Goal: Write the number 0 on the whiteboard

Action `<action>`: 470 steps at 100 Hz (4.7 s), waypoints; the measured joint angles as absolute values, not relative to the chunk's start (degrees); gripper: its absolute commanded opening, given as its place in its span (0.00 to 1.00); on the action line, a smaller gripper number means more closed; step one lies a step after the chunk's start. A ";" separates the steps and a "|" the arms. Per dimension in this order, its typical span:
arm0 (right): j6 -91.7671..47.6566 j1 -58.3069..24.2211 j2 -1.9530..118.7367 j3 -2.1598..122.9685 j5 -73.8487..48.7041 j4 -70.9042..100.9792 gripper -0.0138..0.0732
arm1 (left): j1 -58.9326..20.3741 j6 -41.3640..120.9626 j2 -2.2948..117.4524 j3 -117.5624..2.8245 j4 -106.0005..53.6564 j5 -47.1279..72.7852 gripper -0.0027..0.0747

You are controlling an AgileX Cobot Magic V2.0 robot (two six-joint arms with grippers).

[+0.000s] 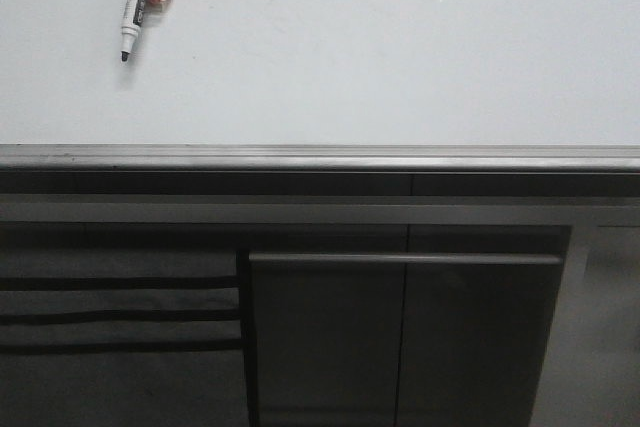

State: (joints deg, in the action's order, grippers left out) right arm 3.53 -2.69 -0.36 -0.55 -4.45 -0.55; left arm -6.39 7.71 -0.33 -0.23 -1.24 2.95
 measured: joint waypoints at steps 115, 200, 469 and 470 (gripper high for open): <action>1.47 -2.69 24.30 38.16 -36.93 1.23 0.07 | -6.39 7.31 23.84 -35.16 -6.96 31.82 0.01; 0.98 -2.69 26.62 38.16 -40.05 1.23 0.51 | -9.97 7.31 43.71 -36.88 -12.13 27.21 0.63; -58.03 -9.87 55.60 53.08 -61.32 40.22 0.51 | -40.72 42.29 78.34 -67.52 -10.70 60.27 0.01; -58.45 -10.61 55.92 53.32 -61.59 40.22 0.51 | -40.97 42.42 78.34 -67.54 -10.90 60.35 0.01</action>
State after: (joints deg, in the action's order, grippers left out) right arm -58.45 -10.61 55.92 53.32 -61.59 40.22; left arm -40.97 42.42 78.34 -67.54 -10.90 60.35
